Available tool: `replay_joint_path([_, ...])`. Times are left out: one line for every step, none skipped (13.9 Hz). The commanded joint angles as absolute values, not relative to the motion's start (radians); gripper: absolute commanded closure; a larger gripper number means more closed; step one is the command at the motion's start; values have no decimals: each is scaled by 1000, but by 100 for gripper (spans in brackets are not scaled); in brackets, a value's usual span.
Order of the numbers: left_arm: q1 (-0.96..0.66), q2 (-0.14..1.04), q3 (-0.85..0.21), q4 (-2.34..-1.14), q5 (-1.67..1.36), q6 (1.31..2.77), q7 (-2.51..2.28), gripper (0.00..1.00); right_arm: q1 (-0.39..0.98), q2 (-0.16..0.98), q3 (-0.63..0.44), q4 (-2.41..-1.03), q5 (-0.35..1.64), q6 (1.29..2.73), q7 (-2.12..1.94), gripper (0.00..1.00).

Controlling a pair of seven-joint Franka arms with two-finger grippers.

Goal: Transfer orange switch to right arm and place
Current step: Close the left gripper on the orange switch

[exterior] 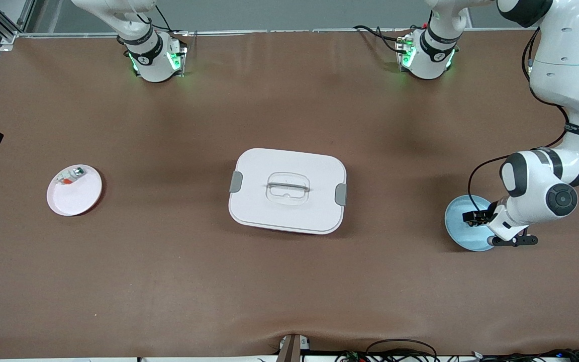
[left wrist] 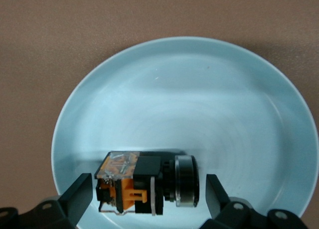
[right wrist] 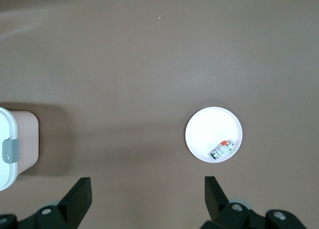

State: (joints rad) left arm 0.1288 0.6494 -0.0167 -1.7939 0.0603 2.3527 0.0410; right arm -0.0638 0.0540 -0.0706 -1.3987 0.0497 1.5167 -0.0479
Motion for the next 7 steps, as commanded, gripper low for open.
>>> replay_joint_path([140,655,-26,-1790,46,2367,55,0,-75,35,-67,-1420,11,1505,-51,0])
replay_joint_path([140,655,-26,-1789,46,2373,55,0,-69,35,-67,-1420,-1,1493,-51,0])
replay_joint_path([144,655,-26,-1789,46,2375,55,0,-68,34,-63,-1419,-5,1486,-49,0])
replay_joint_path([146,657,-26,-1789,46,2378,55,0,-63,34,-63,-1419,-5,1486,-49,0])
replay_joint_path([146,657,-26,-1789,46,2385,55,0,-63,34,-61,-1419,-5,1486,-49,0])
replay_joint_path([146,661,-26,-1789,46,2388,55,0,-63,34,-61,-1419,-5,1483,-49,0])
replay_joint_path([147,663,-26,-1789,46,2388,55,0,-61,34,-61,-1419,-5,1479,-48,0])
